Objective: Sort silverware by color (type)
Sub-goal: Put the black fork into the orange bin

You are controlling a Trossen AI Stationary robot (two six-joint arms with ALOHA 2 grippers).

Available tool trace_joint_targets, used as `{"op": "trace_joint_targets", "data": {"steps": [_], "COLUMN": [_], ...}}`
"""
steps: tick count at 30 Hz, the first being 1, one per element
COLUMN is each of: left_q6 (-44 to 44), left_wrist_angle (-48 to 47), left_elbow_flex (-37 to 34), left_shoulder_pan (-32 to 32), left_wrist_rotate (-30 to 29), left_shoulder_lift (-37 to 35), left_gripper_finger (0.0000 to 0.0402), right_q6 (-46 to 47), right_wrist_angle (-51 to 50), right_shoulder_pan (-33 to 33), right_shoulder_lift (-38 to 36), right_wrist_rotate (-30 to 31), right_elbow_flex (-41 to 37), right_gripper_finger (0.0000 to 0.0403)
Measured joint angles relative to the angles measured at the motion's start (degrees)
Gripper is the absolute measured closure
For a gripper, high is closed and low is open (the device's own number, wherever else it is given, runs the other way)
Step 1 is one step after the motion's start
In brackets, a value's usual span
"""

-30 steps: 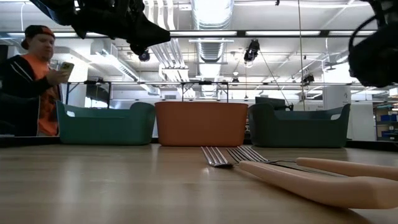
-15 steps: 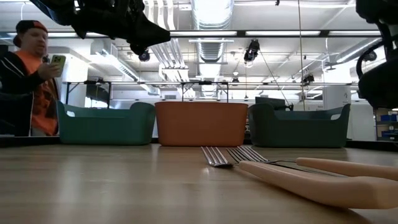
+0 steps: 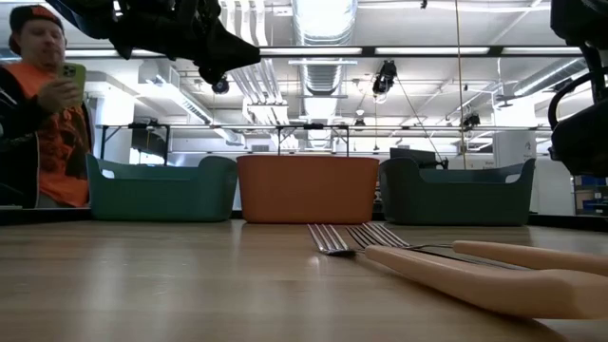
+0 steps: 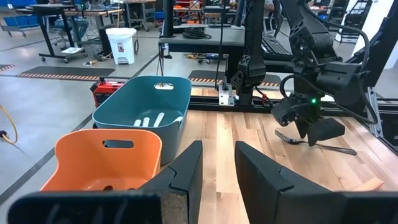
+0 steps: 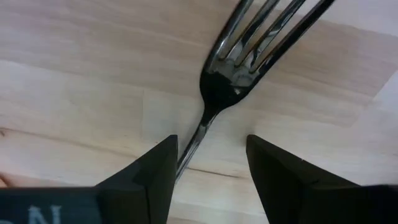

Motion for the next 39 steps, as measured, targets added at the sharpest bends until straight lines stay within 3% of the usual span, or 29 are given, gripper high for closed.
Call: {"op": "trace_joint_targets", "data": {"steps": [15, 29, 39], "left_q6": [0.00, 0.00, 0.02], "left_wrist_angle": [0.00, 0.02, 0.17], "left_elbow_flex": [0.00, 0.00, 0.00], "left_shoulder_pan": [0.02, 0.02, 0.02], "left_wrist_rotate": [-0.02, -0.02, -0.02], "left_shoulder_lift": [0.00, 0.00, 0.00], "left_gripper_finger": [0.0324, 0.0324, 0.0324], "right_q6": [-4.05, -9.03, -22.11], "right_wrist_angle": [-1.06, -2.34, -3.40], "right_shoulder_pan": [0.06, -0.01, -0.69], "right_shoulder_lift": [0.02, -0.27, -5.30], "right_wrist_rotate": [2.21, 4.36, 13.64], "right_elbow_flex": [-0.70, 0.39, 6.29], "right_gripper_finger": [0.0384, 0.0392, 0.0393]}}
